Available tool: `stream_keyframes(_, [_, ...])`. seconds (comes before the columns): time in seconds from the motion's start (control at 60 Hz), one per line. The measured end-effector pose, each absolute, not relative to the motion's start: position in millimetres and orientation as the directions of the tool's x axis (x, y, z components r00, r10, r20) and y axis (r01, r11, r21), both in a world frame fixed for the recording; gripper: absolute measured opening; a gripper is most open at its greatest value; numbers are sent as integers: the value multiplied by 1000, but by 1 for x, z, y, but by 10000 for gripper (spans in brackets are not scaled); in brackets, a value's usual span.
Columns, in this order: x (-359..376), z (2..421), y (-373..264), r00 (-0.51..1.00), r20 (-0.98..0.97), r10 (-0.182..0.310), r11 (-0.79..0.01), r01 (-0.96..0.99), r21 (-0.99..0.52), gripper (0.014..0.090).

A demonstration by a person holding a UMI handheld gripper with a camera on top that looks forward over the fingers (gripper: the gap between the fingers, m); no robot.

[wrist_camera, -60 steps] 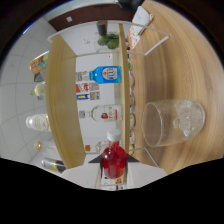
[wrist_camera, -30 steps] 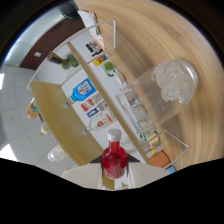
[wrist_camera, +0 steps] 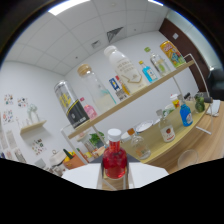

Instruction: Make me a cup of Vodka Sunrise.

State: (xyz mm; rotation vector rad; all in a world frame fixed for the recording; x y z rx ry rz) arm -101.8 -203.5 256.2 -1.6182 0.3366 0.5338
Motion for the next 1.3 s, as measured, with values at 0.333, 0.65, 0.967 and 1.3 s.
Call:
stream_keyframes(0.333, [-167,91,-186,976,-216,32,-383,-188,-905,342])
stream_keyframes(0.65, [-183,26,-186,995,-93,37,-505,-61,-861,342])
stream_keyframes(0.967, [-183,14,-194,996,-62,64,-564,-15,-825,348])
stream_keyframes(1.3, [-183,15,-216,992,-26,120,-566,47,-823,456])
